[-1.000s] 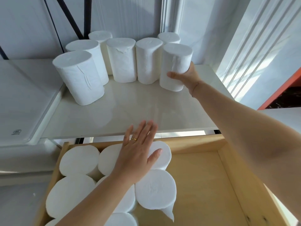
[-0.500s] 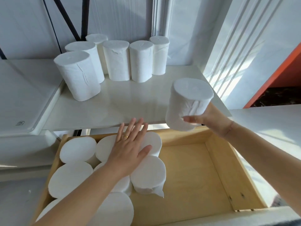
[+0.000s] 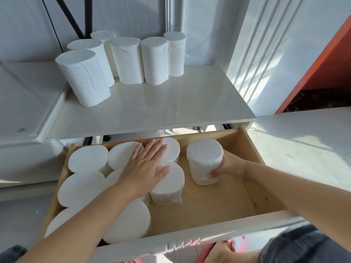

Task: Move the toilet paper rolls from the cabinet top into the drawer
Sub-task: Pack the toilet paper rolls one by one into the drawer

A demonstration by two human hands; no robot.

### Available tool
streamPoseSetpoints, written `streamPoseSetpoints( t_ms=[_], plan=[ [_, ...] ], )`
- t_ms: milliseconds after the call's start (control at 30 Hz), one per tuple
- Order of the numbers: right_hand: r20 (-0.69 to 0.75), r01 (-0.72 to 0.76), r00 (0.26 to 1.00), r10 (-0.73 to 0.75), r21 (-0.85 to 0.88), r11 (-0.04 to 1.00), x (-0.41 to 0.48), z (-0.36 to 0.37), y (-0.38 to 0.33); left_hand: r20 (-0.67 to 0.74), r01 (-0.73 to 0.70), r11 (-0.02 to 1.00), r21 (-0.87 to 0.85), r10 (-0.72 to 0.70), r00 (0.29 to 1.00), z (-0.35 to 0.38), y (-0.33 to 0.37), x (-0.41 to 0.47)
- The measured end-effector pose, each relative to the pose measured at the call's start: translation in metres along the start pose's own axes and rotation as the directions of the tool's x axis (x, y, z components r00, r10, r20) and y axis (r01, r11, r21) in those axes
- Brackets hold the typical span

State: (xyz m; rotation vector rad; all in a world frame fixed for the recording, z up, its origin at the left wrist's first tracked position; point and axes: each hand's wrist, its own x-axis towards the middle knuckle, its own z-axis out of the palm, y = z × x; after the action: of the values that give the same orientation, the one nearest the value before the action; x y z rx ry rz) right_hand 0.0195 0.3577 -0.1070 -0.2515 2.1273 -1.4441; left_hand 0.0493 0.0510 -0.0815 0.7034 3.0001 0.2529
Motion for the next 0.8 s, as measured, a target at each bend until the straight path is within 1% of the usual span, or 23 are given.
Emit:
streamPoseSetpoints(
  t_ms=[67,133,200,300,333,400,433,500,533,700,800],
  plan=[
    [-0.007,-0.035,0.999,0.035,-0.035,0.999,0.001,-0.001,0.008,-0.001,0.001,1.0,-0.002,-0.001,1.0,0.0,0.001,0.0],
    [-0.02,-0.036,0.999,0.035,-0.073,0.997,0.001,-0.001,0.009,-0.002,0.0,1.0,-0.007,0.0,1.0,-0.001,0.001,-0.001],
    [0.017,-0.055,0.998,0.056,-0.085,0.995,-0.002,-0.005,0.006,0.001,0.0,1.0,-0.006,0.0,1.0,-0.001,0.002,-0.002],
    [0.156,-0.182,0.973,0.17,0.062,0.981,-0.012,-0.018,-0.007,0.002,0.001,1.0,-0.004,-0.001,1.0,0.0,0.001,-0.001],
    [0.174,-0.236,0.961,0.214,0.117,0.965,-0.014,-0.02,-0.012,0.001,0.001,1.0,-0.005,-0.001,1.0,0.0,0.001,-0.001],
    [0.142,-0.324,0.943,0.3,0.209,0.923,-0.015,-0.019,-0.023,-0.001,-0.001,1.0,0.001,0.001,1.0,0.001,0.001,0.0],
    [0.117,-0.358,0.933,0.34,0.222,0.907,-0.014,-0.017,-0.027,0.001,-0.001,1.0,0.005,0.001,1.0,0.002,0.001,0.0],
    [0.1,-0.409,0.913,0.397,0.183,0.894,-0.012,-0.01,-0.034,0.002,0.002,1.0,0.007,-0.002,1.0,0.002,0.0,0.0],
    [0.118,-0.43,0.902,0.416,0.153,0.89,-0.013,-0.007,-0.036,0.003,0.004,1.0,0.006,-0.004,1.0,0.002,0.0,0.0],
    [0.254,-0.533,0.822,0.51,0.024,0.846,-0.035,0.005,-0.04,-0.001,0.01,1.0,0.004,-0.009,1.0,0.003,0.001,-0.001],
    [0.341,-0.553,0.776,0.531,-0.037,0.832,-0.052,0.02,-0.038,-0.014,0.01,1.0,0.007,-0.01,1.0,0.003,0.001,0.0]
  ],
)
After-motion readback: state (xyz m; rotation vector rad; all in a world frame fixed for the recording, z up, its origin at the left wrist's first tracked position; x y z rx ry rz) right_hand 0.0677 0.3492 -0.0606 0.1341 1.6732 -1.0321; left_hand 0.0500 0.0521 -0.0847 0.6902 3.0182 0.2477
